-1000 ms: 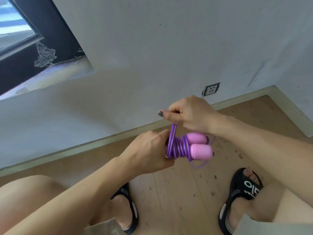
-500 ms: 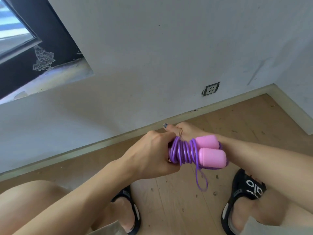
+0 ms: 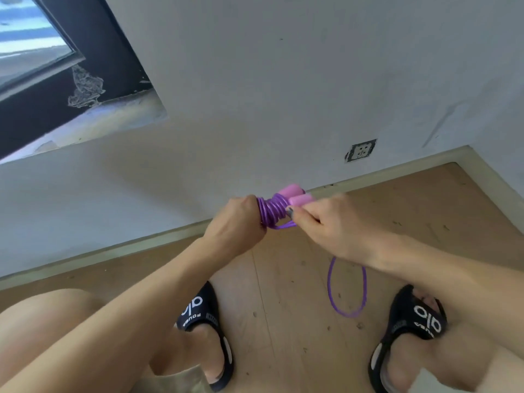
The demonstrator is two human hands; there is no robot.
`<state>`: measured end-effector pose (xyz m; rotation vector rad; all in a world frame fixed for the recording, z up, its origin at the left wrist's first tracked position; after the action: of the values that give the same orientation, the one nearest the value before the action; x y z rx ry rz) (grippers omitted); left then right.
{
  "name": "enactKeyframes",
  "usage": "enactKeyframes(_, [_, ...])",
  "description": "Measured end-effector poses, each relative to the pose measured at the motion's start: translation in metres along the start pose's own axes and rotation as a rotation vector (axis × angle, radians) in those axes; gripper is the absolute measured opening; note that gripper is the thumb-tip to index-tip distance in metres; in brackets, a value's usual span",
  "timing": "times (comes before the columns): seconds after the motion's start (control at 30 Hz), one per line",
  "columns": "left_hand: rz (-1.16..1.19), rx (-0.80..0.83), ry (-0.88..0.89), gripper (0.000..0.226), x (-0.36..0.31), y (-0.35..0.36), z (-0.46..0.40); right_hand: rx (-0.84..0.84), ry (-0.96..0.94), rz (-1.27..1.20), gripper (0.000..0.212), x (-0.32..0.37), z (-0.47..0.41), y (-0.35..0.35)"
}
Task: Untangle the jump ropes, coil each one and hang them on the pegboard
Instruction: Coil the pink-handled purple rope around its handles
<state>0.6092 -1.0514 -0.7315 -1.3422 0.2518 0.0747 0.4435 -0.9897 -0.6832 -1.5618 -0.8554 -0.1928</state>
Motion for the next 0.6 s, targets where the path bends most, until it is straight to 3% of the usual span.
enactKeyframes(0.2, [-0.193,0.008,0.353,0.010,-0.033,0.000,0.036,0.004,-0.094,0.241,0.059,-0.014,-0.026,-0.022])
enactKeyframes(0.3, [-0.158,-0.046,0.520,0.010,-0.045,-0.008,0.053,0.131,-0.103,0.167,0.059,-0.021,-0.033,-0.014])
enactKeyframes(0.37, [-0.088,-0.064,0.596,0.014,-0.046,-0.014,0.058,0.221,-0.076,-0.026,0.060,-0.022,-0.034,-0.006])
enactKeyframes(0.43, [0.026,-0.043,0.600,0.015,-0.045,-0.020,0.062,0.237,-0.009,-0.253,0.060,-0.023,-0.033,0.003])
enactKeyframes(0.53, [0.263,-0.032,0.496,0.014,-0.042,-0.033,0.060,0.193,0.276,-0.626,0.045,-0.048,-0.011,0.019])
enactKeyframes(0.6, [0.404,-0.043,0.379,0.013,-0.038,-0.040,0.055,0.200,0.325,-0.618,0.023,-0.056,0.002,0.031])
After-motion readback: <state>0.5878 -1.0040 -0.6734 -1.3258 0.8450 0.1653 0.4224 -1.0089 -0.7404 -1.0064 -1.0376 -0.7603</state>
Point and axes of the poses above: each hand's wrist, its own z-axis away from the middle knuckle, its own y-axis out of the palm, x = y × z, the point moved 4 cm from there along -z, towards the middle knuckle, and after that the axes turned 13 degrees about -y, right-handed, at the moved point
